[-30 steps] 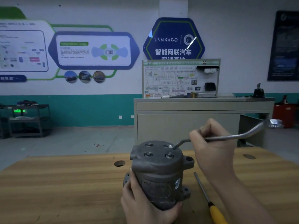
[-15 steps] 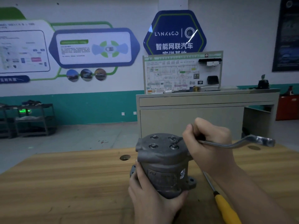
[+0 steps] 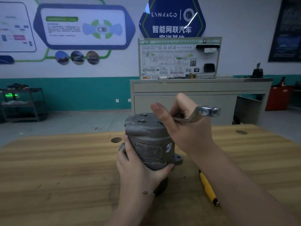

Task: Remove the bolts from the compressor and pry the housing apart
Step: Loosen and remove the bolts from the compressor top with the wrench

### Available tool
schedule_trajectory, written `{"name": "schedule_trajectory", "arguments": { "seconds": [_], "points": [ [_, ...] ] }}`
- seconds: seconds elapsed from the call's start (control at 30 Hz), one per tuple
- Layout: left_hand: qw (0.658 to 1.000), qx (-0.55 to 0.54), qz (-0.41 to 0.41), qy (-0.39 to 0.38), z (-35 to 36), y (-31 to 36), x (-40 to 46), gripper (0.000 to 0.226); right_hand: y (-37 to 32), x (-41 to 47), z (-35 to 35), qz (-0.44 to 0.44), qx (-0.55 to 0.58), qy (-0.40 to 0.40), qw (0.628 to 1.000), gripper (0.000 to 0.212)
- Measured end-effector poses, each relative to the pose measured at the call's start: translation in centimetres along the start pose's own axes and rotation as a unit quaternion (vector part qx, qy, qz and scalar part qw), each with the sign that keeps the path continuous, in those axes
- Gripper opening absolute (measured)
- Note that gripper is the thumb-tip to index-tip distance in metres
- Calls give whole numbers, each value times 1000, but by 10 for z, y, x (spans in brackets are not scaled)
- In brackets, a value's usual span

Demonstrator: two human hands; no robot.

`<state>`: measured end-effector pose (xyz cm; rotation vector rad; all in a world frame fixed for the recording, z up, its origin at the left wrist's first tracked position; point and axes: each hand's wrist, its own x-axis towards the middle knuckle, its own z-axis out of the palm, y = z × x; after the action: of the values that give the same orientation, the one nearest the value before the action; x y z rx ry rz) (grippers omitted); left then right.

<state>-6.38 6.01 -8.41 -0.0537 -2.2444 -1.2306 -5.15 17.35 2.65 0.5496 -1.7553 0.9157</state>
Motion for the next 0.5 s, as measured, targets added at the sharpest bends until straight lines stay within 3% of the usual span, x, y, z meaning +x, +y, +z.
{"name": "schedule_trajectory", "arguments": {
  "seconds": [0.07, 0.17, 0.33, 0.43, 0.5],
  "points": [
    [1000, -6, 4, -4, -1, 0, -1, 149, 1, -4, 2, 24, 0, 26, 999, 48],
    [1000, 3, 6, -3, -1, 3, -3, 149, 3, -4, 3, -80, -4, 74, 994, 64],
    [1000, -3, -6, 11, -1, 8, -7, 149, 5, -16, 13, -192, -49, 126, 972, 68],
    [1000, -5, -3, 27, -1, 6, -9, 149, 18, -14, 11, -210, 26, 135, 968, 67],
    [1000, -14, -4, 24, -3, 3, -8, 148, 29, -13, 10, -128, 157, 136, 970, 59]
  ]
}}
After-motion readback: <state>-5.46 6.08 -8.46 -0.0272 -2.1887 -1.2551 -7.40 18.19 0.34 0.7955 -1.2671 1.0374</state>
